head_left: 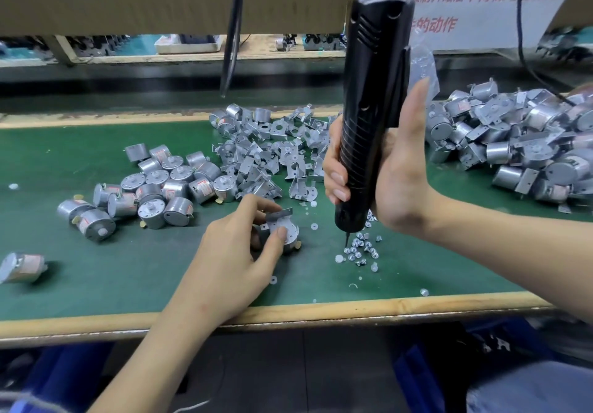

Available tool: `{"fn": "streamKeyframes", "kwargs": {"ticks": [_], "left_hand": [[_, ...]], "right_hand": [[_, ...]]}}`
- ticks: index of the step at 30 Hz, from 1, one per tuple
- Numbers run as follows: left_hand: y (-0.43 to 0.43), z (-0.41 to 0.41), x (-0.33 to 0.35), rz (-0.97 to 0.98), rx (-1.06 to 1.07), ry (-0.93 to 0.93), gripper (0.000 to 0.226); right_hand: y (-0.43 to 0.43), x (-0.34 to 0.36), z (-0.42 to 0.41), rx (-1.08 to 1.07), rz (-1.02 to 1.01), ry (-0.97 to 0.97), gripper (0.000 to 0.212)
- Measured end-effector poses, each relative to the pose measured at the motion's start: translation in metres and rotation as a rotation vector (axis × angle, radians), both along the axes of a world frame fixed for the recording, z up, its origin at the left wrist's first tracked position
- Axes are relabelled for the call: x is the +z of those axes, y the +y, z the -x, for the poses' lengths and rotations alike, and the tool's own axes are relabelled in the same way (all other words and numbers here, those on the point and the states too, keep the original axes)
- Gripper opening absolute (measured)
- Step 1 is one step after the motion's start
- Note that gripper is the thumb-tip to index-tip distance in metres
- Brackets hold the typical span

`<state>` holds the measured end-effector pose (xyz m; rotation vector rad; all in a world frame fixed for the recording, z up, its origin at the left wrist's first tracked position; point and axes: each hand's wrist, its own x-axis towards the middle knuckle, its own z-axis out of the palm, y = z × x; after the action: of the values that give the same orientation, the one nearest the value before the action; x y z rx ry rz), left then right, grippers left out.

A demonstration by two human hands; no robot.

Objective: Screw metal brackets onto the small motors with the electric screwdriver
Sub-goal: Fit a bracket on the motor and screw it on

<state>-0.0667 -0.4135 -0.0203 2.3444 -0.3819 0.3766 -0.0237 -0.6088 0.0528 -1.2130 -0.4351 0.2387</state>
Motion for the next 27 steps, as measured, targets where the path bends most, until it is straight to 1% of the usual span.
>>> {"fn": "streamKeyframes", "kwargs": {"ticks": [10,17,22,24,27], "left_hand": [[-0.001,0.002,0.001,-0.009,-0.017,-0.01,0.021],[0.0,0.003,0.002,0.003,-0.017,0.015,0.023],[-0.001,0.004,0.004,0.01,-0.02,0.021,0.023],[-0.001,0.004,0.004,0.002,-0.032,0.022,0.026],[-0.002,0.004,0.003,-0.046,-0.029,-0.019,0.036]], "right_hand": [[0.004,-0.002,-0.002,-0.018,0.001,-0.009,0.077],[0.005,-0.002,-0.004,-0.007,0.0,-0.003,0.078],[0.008,0.001,-0.007,-0.01,-0.028,-0.021,0.078],[0.009,0.004,-0.007,-0.01,-0.04,-0.02,0.078],[0.012,0.01,-0.007,-0.007,-0.057,-0.039,0.078]]}}
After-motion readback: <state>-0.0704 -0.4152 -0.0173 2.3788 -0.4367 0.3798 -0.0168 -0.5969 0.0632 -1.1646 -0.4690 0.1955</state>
